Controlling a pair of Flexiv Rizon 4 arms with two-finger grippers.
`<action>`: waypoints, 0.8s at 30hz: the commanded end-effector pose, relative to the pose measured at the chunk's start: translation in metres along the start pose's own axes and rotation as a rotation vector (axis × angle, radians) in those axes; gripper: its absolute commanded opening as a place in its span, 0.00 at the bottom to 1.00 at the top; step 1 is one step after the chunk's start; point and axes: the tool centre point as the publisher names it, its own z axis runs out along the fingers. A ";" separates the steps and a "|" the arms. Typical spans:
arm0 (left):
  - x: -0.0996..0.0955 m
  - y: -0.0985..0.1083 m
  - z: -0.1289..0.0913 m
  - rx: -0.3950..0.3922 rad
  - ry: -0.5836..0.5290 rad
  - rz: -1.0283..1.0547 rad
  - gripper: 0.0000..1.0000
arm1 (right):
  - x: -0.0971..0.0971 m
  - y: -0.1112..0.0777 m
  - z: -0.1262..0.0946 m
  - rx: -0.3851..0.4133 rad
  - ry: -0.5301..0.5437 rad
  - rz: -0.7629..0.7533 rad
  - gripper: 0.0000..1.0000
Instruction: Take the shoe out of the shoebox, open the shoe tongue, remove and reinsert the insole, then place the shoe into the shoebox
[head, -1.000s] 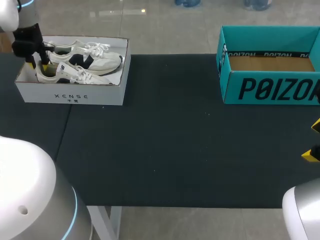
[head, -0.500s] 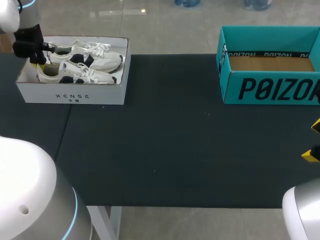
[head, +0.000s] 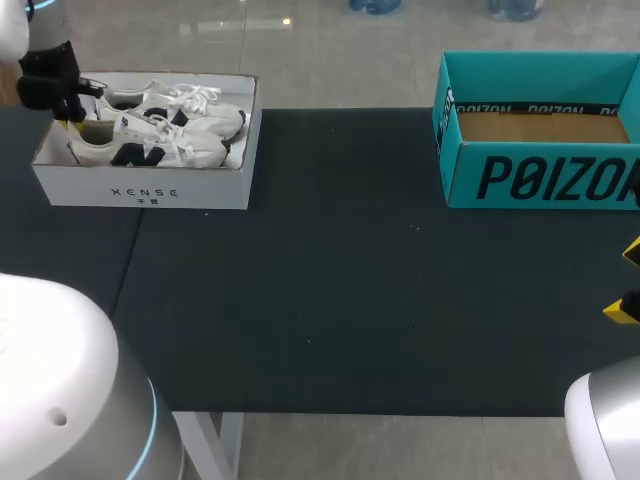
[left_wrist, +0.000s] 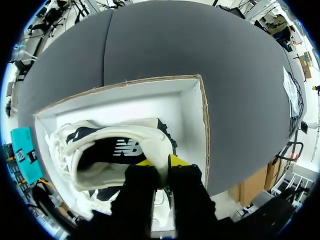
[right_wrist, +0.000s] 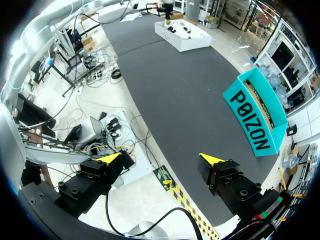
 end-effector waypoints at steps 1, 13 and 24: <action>-0.001 -0.014 -0.027 -0.017 0.009 0.001 0.00 | -0.002 0.003 -0.002 0.008 0.006 0.001 1.00; 0.003 -0.023 -0.120 -0.077 0.014 -0.024 0.00 | -0.002 0.003 -0.002 0.008 0.006 0.001 1.00; 0.005 -0.024 -0.196 -0.142 0.042 -0.022 0.00 | -0.002 0.003 -0.002 0.008 0.006 0.001 1.00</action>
